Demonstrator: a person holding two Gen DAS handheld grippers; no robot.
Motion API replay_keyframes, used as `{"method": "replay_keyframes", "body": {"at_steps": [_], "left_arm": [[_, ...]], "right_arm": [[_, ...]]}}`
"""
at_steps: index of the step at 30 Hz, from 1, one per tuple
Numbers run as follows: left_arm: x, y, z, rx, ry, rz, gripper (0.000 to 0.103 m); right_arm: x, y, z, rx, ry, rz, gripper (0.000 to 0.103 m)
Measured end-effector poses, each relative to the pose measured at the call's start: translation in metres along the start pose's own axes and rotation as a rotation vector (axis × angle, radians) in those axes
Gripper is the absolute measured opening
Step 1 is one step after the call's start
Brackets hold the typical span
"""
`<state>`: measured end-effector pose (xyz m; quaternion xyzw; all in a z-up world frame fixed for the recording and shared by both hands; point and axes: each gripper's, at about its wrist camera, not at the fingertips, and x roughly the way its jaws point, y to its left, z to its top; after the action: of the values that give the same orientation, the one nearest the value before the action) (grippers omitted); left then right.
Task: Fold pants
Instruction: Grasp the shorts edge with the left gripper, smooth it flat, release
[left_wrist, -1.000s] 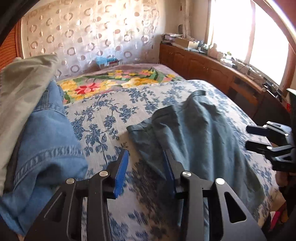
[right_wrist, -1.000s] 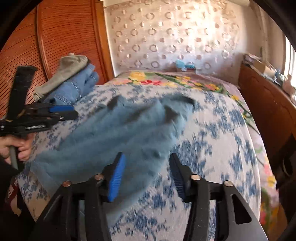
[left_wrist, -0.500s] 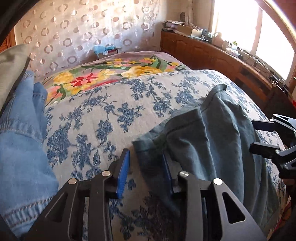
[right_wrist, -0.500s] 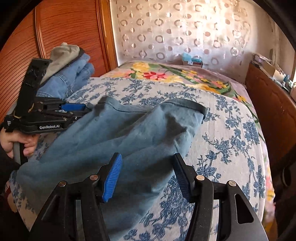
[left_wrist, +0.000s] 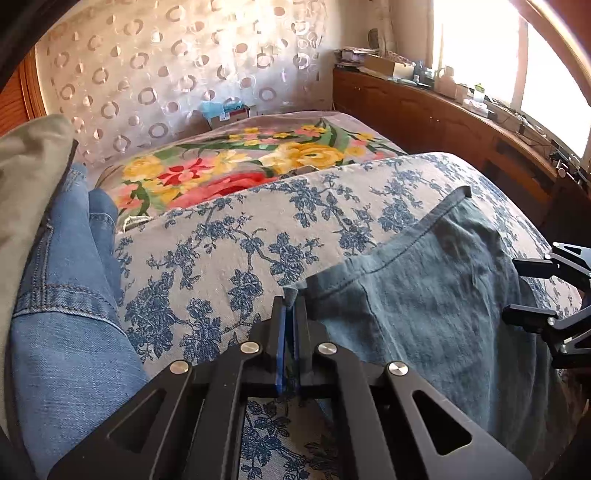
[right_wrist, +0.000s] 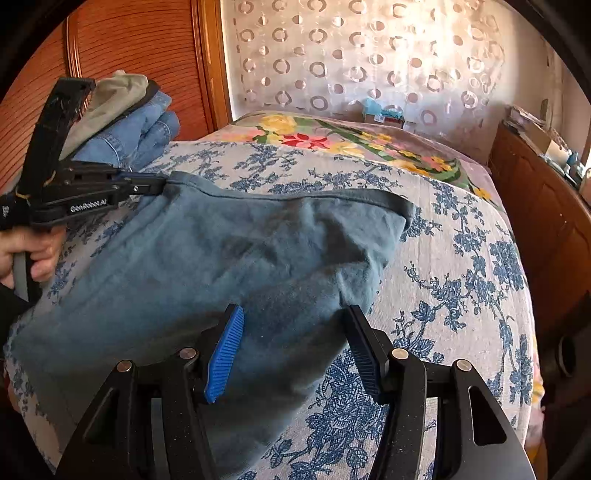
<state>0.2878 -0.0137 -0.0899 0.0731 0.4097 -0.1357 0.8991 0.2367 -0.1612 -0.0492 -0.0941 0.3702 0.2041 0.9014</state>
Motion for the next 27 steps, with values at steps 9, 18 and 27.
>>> {"method": "replay_keyframes", "body": {"at_steps": [9,18,27], "left_arm": [[-0.021,-0.003,0.002,-0.014,-0.055,-0.008,0.032],[-0.002,-0.011,0.0,-0.008,0.002,-0.07,0.029],[0.002,-0.013,-0.003,0.001,0.009,-0.102,0.006]], "right_arm": [[0.001,0.001,0.0,-0.004,-0.002,-0.009,0.059],[0.0,0.001,-0.001,-0.004,0.003,-0.018,0.059],[0.0,0.0,-0.001,-0.005,0.006,-0.017,0.059]]}}
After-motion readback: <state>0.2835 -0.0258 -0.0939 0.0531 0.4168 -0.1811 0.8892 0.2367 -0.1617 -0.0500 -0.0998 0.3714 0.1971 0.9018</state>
